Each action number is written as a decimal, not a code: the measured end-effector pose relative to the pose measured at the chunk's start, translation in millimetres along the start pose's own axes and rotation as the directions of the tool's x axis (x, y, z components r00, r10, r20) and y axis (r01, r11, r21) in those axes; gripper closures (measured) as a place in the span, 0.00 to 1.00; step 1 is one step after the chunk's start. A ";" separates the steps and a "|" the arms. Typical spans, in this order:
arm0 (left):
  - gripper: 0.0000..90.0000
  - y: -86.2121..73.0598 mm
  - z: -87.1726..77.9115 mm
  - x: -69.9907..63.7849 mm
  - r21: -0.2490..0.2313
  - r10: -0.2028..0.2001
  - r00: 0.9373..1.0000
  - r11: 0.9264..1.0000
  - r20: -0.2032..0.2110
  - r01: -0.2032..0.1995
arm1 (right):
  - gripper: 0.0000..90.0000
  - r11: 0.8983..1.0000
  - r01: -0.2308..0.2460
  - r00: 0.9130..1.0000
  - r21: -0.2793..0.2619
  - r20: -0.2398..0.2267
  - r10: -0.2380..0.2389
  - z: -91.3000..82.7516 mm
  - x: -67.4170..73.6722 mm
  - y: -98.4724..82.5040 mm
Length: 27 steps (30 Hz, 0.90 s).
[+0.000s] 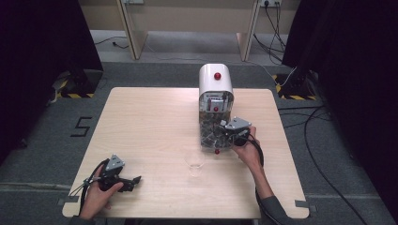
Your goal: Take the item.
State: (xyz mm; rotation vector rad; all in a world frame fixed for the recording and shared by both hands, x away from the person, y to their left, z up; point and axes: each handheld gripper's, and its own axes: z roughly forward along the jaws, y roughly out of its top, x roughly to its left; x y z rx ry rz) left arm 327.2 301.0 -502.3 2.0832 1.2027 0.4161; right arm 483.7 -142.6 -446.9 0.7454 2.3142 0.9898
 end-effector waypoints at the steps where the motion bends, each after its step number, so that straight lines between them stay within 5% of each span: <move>1: 0.00 0.0 0.0 0.0 0.000 0.000 1.000 1.000 0.000 0.000 | 0.92 1.000 -0.008 1.000 -0.013 -0.002 0.008 -1.3 -0.5 0.6; 10: 0.00 0.0 0.0 0.0 0.000 0.000 1.000 1.000 0.000 0.000 | 0.92 0.989 -0.051 0.999 -0.140 0.009 0.053 -28.9 -5.7 13.4; 18: 0.00 0.0 0.0 0.0 0.000 0.000 1.000 1.000 0.000 0.000 | 0.92 0.963 -0.056 0.998 -0.263 0.019 0.063 -61.4 -7.7 27.9; 27: 0.00 0.0 0.0 0.0 0.001 0.000 1.000 1.000 -0.001 0.000 | 0.92 0.952 -0.063 0.998 -0.301 0.004 0.067 -76.0 -4.4 34.3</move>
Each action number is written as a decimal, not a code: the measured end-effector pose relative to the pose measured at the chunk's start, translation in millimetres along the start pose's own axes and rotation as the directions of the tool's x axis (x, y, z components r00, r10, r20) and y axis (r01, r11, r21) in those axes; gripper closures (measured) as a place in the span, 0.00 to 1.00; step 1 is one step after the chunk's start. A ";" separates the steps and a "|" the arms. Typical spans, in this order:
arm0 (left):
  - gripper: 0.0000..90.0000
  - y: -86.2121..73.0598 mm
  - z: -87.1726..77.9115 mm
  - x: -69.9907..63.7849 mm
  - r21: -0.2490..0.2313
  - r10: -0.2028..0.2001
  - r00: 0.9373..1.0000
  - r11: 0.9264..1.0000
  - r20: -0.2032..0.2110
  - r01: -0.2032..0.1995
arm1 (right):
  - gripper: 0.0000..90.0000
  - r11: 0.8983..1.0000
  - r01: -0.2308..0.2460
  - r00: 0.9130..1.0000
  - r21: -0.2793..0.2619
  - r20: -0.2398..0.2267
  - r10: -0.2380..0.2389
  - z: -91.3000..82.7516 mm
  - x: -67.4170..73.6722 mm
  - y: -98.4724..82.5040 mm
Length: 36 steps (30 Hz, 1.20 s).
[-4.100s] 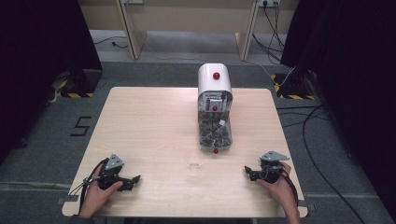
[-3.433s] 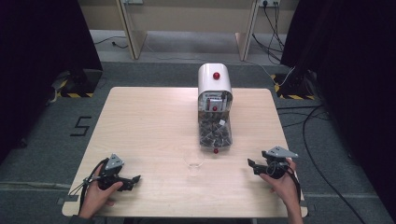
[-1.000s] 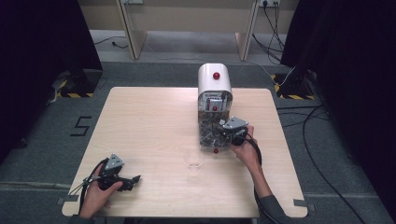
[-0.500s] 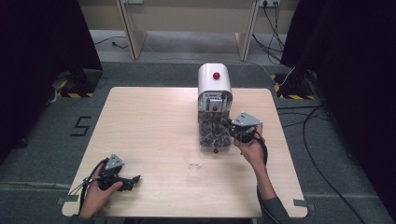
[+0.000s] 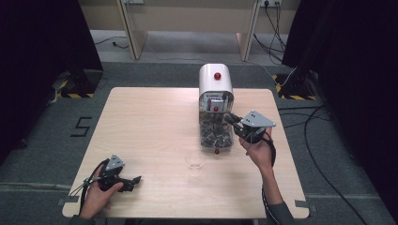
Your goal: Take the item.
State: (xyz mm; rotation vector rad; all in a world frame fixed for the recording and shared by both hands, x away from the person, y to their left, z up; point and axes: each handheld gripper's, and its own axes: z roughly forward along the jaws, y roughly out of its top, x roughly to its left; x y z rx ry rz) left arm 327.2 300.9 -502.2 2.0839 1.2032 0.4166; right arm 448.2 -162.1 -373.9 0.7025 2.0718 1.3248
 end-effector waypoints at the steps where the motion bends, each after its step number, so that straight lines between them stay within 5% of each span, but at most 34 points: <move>1: 0.00 0.0 0.0 0.0 -0.001 0.000 1.000 1.000 0.001 0.000 | 0.92 1.000 0.005 1.000 -0.002 -0.003 -0.005 -0.8 1.0 0.9; 12: 0.00 0.0 0.0 0.0 0.000 0.000 1.000 1.000 0.000 0.000 | 0.92 0.998 0.007 0.996 -0.066 -0.089 -0.013 -11.2 21.6 15.5; 26: 0.00 0.0 0.1 0.0 -0.001 0.000 1.000 1.000 0.001 0.000 | 0.92 0.998 0.020 0.987 -0.053 -0.157 -0.028 -15.9 40.5 17.6; 36: 0.00 0.0 0.1 0.0 -0.001 -0.001 1.000 1.000 0.001 0.001 | 0.92 0.997 0.039 0.973 -0.063 -0.225 -0.052 -23.4 57.1 20.5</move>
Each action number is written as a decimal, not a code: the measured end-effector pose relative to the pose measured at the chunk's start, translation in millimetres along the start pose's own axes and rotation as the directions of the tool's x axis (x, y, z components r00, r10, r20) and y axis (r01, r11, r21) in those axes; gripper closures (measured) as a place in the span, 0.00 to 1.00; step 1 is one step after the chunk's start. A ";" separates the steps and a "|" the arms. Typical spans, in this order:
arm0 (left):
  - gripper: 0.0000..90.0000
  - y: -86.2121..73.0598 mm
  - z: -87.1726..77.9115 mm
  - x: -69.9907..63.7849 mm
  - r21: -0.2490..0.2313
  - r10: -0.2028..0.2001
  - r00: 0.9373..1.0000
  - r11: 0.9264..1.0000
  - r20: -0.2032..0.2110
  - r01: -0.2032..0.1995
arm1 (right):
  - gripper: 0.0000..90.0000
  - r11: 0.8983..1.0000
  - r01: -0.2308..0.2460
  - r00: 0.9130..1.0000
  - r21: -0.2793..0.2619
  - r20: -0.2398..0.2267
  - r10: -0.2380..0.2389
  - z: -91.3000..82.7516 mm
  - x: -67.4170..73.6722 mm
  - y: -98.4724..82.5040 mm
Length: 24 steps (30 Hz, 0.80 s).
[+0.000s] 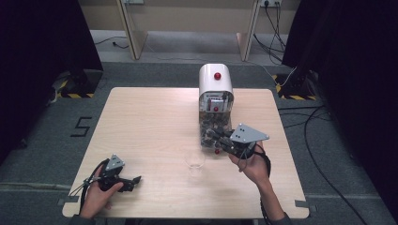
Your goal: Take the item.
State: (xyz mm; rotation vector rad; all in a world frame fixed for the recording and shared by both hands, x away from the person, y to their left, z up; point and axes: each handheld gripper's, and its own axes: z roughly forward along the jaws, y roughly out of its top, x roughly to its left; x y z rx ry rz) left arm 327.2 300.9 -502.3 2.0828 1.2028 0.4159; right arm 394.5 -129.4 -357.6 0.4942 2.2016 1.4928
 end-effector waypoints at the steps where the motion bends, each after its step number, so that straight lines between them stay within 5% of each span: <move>1: 0.00 0.0 0.0 0.0 0.000 0.000 1.000 1.000 0.001 0.000 | 0.92 1.000 -0.003 1.000 0.001 -0.009 0.003 0.4 2.7 0.0; 11: 0.00 0.0 0.0 0.0 0.001 0.000 1.000 1.000 0.000 0.000 | 0.92 1.000 0.019 0.996 0.009 -0.090 -0.018 5.6 21.8 2.1; 24: 0.00 0.0 0.0 0.0 0.000 0.000 1.000 1.000 0.001 0.000 | 0.92 0.995 0.041 0.982 0.091 -0.188 -0.023 25.3 38.8 -8.8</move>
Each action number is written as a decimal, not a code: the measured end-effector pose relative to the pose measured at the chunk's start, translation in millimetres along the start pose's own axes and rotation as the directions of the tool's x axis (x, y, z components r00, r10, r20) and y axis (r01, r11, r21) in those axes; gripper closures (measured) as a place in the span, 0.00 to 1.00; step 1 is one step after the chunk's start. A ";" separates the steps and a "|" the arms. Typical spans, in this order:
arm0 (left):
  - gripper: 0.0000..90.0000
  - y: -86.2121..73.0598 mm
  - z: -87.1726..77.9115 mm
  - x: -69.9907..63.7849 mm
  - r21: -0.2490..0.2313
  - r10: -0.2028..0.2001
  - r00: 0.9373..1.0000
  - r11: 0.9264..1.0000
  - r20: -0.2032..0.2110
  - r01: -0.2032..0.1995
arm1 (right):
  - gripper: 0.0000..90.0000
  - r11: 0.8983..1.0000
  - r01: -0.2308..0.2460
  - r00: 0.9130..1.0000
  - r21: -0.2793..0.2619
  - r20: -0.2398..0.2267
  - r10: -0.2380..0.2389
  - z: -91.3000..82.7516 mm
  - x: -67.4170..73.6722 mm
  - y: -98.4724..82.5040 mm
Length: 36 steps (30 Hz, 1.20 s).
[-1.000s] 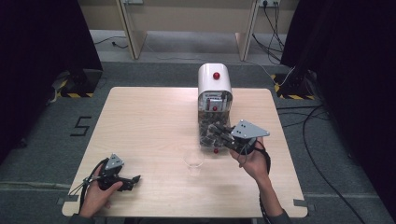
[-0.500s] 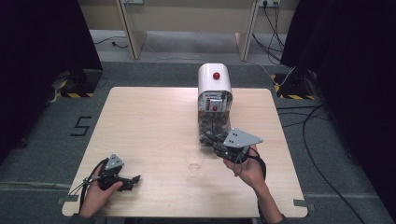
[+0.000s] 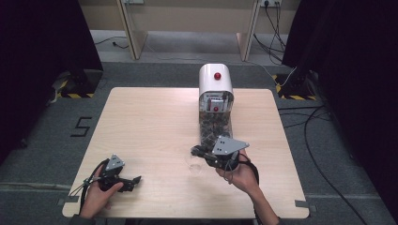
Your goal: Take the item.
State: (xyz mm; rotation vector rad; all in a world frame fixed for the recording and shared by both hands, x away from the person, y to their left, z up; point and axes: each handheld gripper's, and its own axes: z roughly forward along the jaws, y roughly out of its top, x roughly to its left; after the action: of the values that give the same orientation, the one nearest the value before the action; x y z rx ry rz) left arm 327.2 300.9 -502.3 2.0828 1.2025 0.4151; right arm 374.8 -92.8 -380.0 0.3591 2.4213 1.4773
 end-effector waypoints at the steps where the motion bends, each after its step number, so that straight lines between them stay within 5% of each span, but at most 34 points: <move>1: 0.00 0.0 -0.1 0.0 0.001 0.000 1.000 1.000 -0.001 0.000 | 0.92 1.000 -0.008 1.000 0.006 -0.007 0.008 1.6 0.4 -1.2; 23: 0.00 0.0 0.0 0.0 0.001 0.000 1.000 1.000 -0.001 0.000 | 0.88 0.993 -0.016 0.998 0.117 -0.052 0.022 25.9 -0.2 -20.2; 36: 0.00 0.0 -0.1 0.0 0.001 0.000 1.000 1.000 -0.001 0.000 | 0.77 0.996 -0.046 0.999 0.071 -0.023 0.048 20.3 -5.9 -18.4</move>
State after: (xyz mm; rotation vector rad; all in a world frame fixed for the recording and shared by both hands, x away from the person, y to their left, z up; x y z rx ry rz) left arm 327.2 300.9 -502.2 2.0837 1.2031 0.4163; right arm 386.5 -86.3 -404.6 0.4185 2.5052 1.4267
